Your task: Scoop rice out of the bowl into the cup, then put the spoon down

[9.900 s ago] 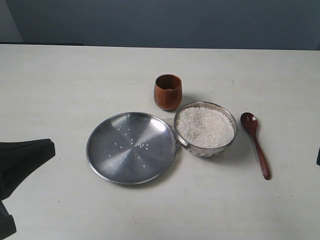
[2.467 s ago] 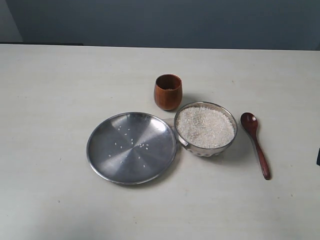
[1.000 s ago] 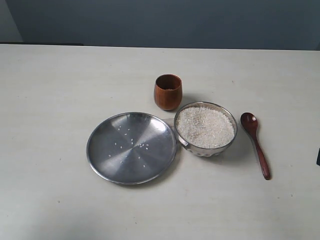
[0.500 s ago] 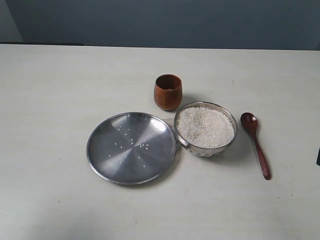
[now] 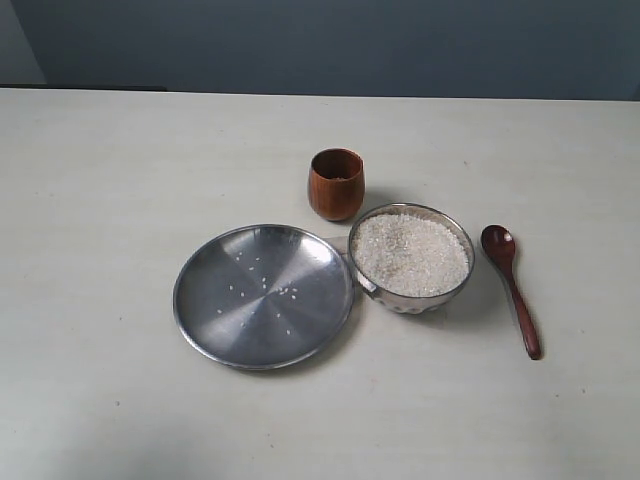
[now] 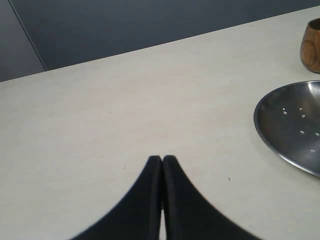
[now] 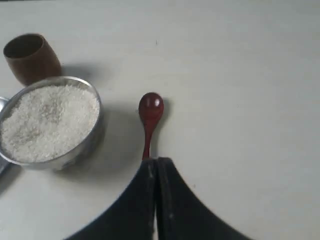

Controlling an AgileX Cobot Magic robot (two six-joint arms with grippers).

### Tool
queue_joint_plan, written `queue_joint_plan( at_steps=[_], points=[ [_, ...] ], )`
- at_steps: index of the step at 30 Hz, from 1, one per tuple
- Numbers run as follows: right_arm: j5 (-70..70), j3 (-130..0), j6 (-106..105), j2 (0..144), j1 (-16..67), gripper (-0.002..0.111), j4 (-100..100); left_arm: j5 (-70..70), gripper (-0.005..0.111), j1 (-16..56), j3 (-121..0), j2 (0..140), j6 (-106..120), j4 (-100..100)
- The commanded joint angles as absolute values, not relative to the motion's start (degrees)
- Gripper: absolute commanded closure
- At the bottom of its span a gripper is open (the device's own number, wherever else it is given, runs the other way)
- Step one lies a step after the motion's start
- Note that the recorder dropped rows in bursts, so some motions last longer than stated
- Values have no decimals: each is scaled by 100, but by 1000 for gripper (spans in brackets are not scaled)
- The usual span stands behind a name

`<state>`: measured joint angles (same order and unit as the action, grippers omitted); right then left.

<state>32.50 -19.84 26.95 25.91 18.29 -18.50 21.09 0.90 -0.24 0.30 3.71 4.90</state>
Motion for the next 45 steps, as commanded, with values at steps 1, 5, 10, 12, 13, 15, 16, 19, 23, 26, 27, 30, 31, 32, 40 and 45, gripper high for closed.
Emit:
queue_joint_plan(
  at_steps=[1,5,10,12,13,15,16,19,23,26,27,30,31,32,40,45],
  points=[
    [2714,-1929,2700,1766,1708,108,-2664,2076,106,130,0,0,362,523],
    [1970,-1647,2700,1060,1242,108,-2934,2076,106,130,0,0,362,523],
    [1723,-1007,2713,364,617,108,-2618,2076,106,130,0,0,362,523],
    [1574,-738,2728,149,484,108,-2465,2076,106,130,0,0,362,523],
    [1460,-617,2728,58,447,108,-2360,2076,106,130,0,0,362,523],
    [1315,-408,2728,0,397,108,-2203,2076,106,130,0,0,362,523],
    [1301,-340,2728,0,397,108,-2189,2076,106,130,0,0,362,523],
    [1278,-168,2728,0,397,108,-2114,2076,106,130,0,0,362,523],
    [1282,-13,2728,0,397,108,-2106,2076,106,130,0,0,362,523],
    [1293,0,2728,0,397,108,-2091,2076,106,130,0,0,362,523],
    [1306,0,2728,0,397,108,-2091,2076,106,130,0,0,362,523],
    [1534,0,2728,0,397,108,-2042,2076,106,130,0,0,362,523],
    [1605,0,2728,0,397,108,-2026,2076,106,130,0,0,362,523],
    [1676,0,2728,0,397,108,-1992,2076,106,130,0,0,362,523],
    [1883,0,2728,0,397,108,-1894,2086,106,130,0,0,362,523],
    [2034,0,2535,0,397,108,-1600,2086,106,130,0,0,362,523]
  ],
)
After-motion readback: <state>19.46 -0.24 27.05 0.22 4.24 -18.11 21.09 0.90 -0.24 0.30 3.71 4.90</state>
